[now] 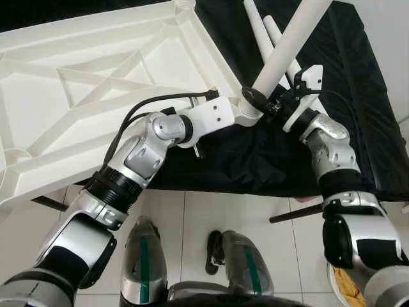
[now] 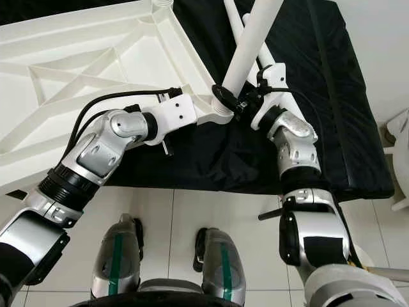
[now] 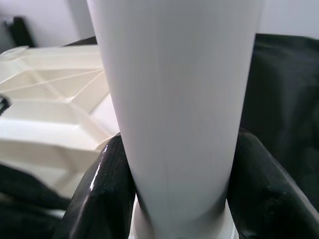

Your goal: Building children table

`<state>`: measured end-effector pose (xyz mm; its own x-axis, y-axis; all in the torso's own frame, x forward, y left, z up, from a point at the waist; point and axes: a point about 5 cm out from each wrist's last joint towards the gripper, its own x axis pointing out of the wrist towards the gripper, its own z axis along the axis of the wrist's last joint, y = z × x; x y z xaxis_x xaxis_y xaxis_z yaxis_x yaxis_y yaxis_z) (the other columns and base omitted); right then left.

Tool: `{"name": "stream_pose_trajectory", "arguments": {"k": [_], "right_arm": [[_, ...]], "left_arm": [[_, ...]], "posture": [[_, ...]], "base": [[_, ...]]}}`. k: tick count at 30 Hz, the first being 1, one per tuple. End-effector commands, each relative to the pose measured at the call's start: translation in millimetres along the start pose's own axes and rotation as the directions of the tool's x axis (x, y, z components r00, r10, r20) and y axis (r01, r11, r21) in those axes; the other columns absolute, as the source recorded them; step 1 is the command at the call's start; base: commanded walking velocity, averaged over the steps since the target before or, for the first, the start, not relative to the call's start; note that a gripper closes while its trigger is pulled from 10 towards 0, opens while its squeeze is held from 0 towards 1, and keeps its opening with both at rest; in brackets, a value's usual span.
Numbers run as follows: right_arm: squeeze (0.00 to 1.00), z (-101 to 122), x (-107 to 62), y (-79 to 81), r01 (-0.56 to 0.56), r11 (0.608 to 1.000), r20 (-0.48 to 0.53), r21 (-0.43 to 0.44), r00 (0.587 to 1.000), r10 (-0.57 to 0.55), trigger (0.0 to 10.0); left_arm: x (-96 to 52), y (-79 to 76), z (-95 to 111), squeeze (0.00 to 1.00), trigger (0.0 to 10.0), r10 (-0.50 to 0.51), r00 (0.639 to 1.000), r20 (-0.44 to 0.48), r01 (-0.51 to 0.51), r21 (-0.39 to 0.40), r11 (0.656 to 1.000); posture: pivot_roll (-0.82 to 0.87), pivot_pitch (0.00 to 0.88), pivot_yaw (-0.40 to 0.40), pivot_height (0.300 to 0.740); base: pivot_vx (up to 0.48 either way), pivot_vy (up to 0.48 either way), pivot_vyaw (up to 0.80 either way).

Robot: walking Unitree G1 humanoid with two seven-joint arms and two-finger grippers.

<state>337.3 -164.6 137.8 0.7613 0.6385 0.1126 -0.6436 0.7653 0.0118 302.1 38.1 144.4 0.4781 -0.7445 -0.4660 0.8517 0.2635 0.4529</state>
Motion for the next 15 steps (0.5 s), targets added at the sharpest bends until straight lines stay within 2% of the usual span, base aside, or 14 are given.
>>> {"name": "stream_pose_trajectory", "arguments": {"k": [1, 4, 8, 9, 11, 12, 14, 15], "right_arm": [[0.00, 5, 9.5, 10.9, 0.064, 0.998, 0.037, -0.001, 0.997, -0.064, 10.0], [0.00, 5, 10.6, 12.5, 0.080, 0.997, 0.035, -0.003, 0.996, -0.080, 10.0], [0.00, 5, 17.2, 33.1, 0.169, 0.985, 0.066, 0.029, 0.983, -0.171, 10.0], [0.00, 5, 17.2, 33.1, 0.169, 0.985, 0.066, 0.029, 0.983, -0.171, 10.0], [0.00, 5, 20.9, 40.8, 0.244, 0.969, 0.083, 0.038, 0.966, -0.246, 10.0], [0.00, 5, 20.9, 40.8, 0.244, 0.969, 0.083, 0.038, 0.966, -0.246, 10.0], [0.00, 6, 24.9, 45.9, 0.331, 0.943, 0.092, 0.034, 0.938, -0.333, 10.0], [0.00, 6, 24.9, 45.9, 0.331, 0.943, 0.092, 0.034, 0.938, -0.333, 10.0]], "left_arm": [[1.7, -1.8, 18, 0.00, 10.0, -0.002, 0.998, 0.060, -0.001, 0.052, 0.999], [1.7, -1.8, 18, 0.00, 10.0, -0.003, 0.998, 0.060, -0.001, 0.052, 0.999], [1.5, -2.7, 18, 0.00, 10.0, -0.003, 0.998, 0.061, 0.000, 0.053, 0.999], [1.5, -2.7, 18, 0.00, 10.0, -0.003, 0.998, 0.061, 0.000, 0.053, 0.999], [1.4, -2.5, 17, 0.00, 10.0, -0.002, 0.998, 0.060, -0.001, 0.052, 0.999], [1.4, -2.5, 17, 0.00, 10.0, -0.002, 0.998, 0.060, -0.001, 0.052, 0.999], [1.4, -2.5, 17, 0.00, 10.0, -0.002, 0.998, 0.060, -0.001, 0.053, 0.999], [1.4, -2.5, 17, 0.00, 10.0, -0.002, 0.998, 0.060, -0.001, 0.053, 0.999]], "posture": [[0.05, 0.052, -0.075, 0.740], [0.05, 0.052, -0.075, 0.740], [0.06, 0.049, -0.081, 0.740], [0.06, 0.049, -0.081, 0.740], [0.06, 0.046, -0.085, 0.740], [0.06, 0.046, -0.085, 0.740], [0.06, 0.041, -0.087, 0.740], [0.06, 0.041, -0.087, 0.740]], "base": [[0.000, 0.000, 0.00], [0.000, 0.000, 0.00], [0.000, 0.000, 0.00], [0.000, 0.000, 0.00], [0.000, 0.000, 0.00], [0.000, 0.000, 0.00], [0.000, 0.000, 0.00], [0.000, 0.000, 0.00]]}}
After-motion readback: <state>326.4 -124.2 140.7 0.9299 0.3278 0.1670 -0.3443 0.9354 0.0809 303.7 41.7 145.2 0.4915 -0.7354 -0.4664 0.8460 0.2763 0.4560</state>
